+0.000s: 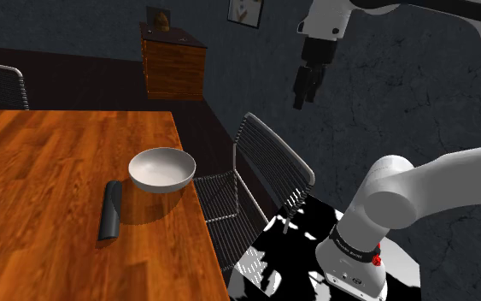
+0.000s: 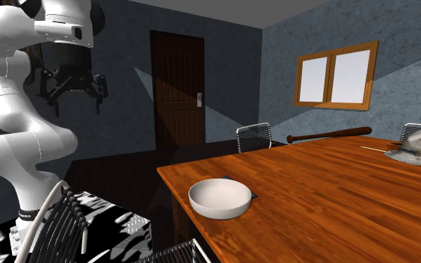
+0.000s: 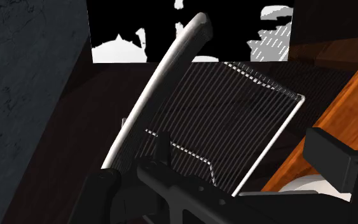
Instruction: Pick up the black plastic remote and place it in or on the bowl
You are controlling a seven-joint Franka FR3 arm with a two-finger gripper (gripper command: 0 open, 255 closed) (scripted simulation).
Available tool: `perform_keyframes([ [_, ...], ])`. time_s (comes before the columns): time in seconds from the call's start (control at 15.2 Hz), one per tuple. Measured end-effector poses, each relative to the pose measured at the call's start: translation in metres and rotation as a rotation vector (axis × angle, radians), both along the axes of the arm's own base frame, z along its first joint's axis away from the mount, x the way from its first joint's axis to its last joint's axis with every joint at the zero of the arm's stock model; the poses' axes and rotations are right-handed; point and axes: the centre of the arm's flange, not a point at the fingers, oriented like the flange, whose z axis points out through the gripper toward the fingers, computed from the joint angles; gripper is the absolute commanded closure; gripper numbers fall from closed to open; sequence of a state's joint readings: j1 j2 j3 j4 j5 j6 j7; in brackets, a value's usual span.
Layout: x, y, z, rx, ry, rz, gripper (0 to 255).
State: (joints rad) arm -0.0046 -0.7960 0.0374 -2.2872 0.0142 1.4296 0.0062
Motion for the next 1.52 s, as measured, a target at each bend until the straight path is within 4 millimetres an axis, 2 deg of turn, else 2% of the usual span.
perform_keyframes([
  [0.07, 0.000, 0.000, 0.000, 0.000, 0.000, 0.000, 0],
  [0.2, 0.004, 0.012, -0.008, 0.002, 0.004, -0.015, 0],
  [0.79, 0.049, 0.103, -0.060, 0.020, 0.035, -0.132, 0],
  [1.52, 0.119, 0.208, -0.131, 0.042, 0.073, -0.279, 0],
])
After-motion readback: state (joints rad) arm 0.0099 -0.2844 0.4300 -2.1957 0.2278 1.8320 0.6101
